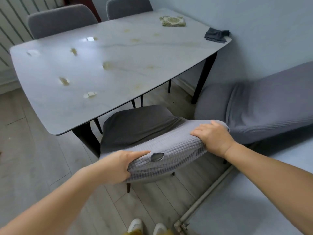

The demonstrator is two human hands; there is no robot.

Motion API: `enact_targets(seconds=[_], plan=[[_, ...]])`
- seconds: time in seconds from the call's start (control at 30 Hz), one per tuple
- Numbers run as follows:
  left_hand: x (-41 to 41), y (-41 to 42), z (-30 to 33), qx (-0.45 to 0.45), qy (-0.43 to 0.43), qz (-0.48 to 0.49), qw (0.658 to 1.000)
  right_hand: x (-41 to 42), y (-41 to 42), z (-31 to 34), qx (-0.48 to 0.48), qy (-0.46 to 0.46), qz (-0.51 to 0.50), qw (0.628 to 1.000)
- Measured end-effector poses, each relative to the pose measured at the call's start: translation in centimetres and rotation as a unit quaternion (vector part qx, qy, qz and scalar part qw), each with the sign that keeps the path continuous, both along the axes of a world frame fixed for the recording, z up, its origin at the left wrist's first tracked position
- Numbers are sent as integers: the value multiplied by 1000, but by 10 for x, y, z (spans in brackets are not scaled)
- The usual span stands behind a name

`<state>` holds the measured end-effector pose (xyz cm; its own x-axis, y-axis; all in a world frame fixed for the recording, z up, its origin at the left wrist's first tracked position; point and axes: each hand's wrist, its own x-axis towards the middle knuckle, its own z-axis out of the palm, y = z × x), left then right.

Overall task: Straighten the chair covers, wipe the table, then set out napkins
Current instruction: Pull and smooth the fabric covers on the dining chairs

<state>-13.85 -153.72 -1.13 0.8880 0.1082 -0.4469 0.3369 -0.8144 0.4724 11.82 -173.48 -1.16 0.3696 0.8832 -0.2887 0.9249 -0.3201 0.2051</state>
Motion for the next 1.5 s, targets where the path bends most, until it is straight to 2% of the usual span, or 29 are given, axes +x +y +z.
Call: enact_targets(seconds=[0.23, 0.6, 0.7, 0.8, 1.23, 1.33, 1.5], plan=[[-17, 32, -10, 32, 25, 13, 999, -10, 36, -23, -17, 11, 47, 999], [35, -3, -43, 62, -67, 89, 992, 72, 56, -29, -30, 3, 68, 997], [60, 1, -42, 60, -65, 98, 991, 93, 68, -27, -7, -3, 27, 1000], [83, 4, -43, 35, -51, 103, 993, 110, 76, -27, 12, -7, -1, 1000], [100, 24, -36, -68, 57, 23, 996, 122, 69, -29, 49, 37, 26, 998], [104, 29, -36, -99, 78, 14, 992, 123, 70, -27, 22, 11, 41, 999], [112, 37, -37, -154, 143, 45, 977, 128, 77, -22, -46, 7, 124, 991]])
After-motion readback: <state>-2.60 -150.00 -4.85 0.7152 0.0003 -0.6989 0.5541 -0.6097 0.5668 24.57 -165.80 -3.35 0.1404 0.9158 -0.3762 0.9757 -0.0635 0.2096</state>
